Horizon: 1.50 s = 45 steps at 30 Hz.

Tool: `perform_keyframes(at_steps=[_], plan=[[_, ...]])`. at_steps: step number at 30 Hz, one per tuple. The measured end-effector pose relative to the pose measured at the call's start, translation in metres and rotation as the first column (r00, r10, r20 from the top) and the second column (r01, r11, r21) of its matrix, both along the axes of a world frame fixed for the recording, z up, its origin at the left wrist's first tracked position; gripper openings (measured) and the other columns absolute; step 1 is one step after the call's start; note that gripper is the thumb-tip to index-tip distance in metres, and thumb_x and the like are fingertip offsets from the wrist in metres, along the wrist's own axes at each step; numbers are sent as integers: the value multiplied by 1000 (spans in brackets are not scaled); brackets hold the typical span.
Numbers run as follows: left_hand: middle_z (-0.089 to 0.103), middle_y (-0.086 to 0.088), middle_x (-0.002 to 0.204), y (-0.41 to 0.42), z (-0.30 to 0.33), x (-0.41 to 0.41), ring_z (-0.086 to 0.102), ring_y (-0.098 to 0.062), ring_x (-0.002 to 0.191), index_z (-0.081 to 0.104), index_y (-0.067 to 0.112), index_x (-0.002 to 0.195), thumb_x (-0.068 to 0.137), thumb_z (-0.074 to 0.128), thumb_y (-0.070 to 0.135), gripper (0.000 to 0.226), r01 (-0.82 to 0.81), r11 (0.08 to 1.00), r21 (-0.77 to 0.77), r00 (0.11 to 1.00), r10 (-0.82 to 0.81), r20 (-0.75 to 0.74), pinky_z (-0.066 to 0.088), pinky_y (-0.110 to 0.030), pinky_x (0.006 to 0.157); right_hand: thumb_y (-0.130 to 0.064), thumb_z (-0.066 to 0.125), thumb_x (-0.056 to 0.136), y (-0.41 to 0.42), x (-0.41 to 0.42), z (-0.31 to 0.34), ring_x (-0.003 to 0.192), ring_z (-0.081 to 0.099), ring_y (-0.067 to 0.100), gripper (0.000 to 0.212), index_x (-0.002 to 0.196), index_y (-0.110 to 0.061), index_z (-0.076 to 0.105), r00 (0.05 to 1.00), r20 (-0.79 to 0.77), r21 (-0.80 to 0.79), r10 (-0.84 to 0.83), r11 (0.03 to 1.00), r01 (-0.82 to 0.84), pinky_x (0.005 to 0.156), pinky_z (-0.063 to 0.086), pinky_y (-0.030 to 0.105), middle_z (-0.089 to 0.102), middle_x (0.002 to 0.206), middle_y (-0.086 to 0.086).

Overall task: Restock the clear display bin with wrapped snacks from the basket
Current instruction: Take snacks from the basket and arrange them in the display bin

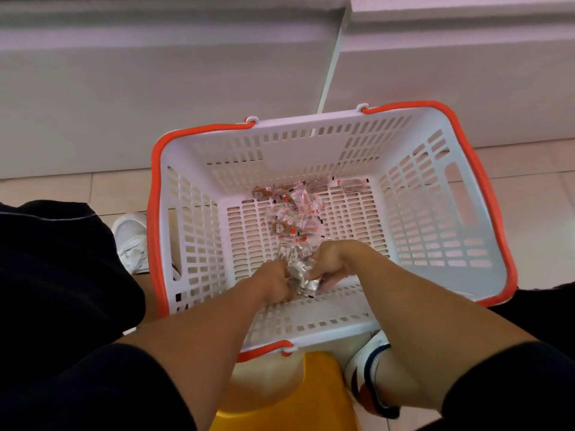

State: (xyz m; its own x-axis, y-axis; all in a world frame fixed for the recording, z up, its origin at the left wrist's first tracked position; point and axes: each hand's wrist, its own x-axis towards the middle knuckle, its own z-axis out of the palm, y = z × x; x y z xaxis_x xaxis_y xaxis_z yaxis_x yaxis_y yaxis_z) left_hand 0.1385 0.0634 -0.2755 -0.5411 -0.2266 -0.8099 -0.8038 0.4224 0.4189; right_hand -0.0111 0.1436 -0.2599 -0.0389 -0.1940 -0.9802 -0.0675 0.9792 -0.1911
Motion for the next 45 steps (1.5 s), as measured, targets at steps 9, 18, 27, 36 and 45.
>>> perform_keyframes(at_steps=[9,18,27,36,45], plan=[[61,0,102,-2,-11,4,60,-17,94,59,13,118,74,85,22,52,-202,956,213,979,196,50,50,-24,76,-3,56,98,6,2,-10,75,74,24,15,111,4,58,847,325,59,-420,903,426,76,60,36,69,101,18],[63,-7,86,-51,48,8,68,-23,78,59,16,110,95,54,24,17,-646,328,689,716,574,398,54,-57,86,-21,70,90,-8,-40,56,79,73,19,32,116,-3,66,848,192,-255,-494,810,529,73,62,32,72,103,8],[71,-21,109,-97,213,-29,69,-39,102,76,7,103,76,59,17,33,-303,345,888,779,627,22,58,-50,80,0,68,85,-41,-34,222,70,73,17,17,100,-7,65,960,208,-667,-190,690,281,61,61,23,74,89,11],[73,-14,111,-121,353,-18,72,-26,97,62,13,123,98,53,16,26,-203,820,536,779,467,-419,61,-41,68,-17,84,62,-52,-25,331,46,60,16,28,85,-8,71,935,-139,-949,-326,315,-32,45,53,26,62,60,4],[71,-17,114,-127,396,-39,69,-31,104,70,10,115,79,67,22,39,-24,678,735,783,470,-408,60,-37,69,-17,80,62,-46,-16,347,64,63,12,23,76,-13,61,853,149,-988,-499,-50,144,57,51,22,72,89,-3]])
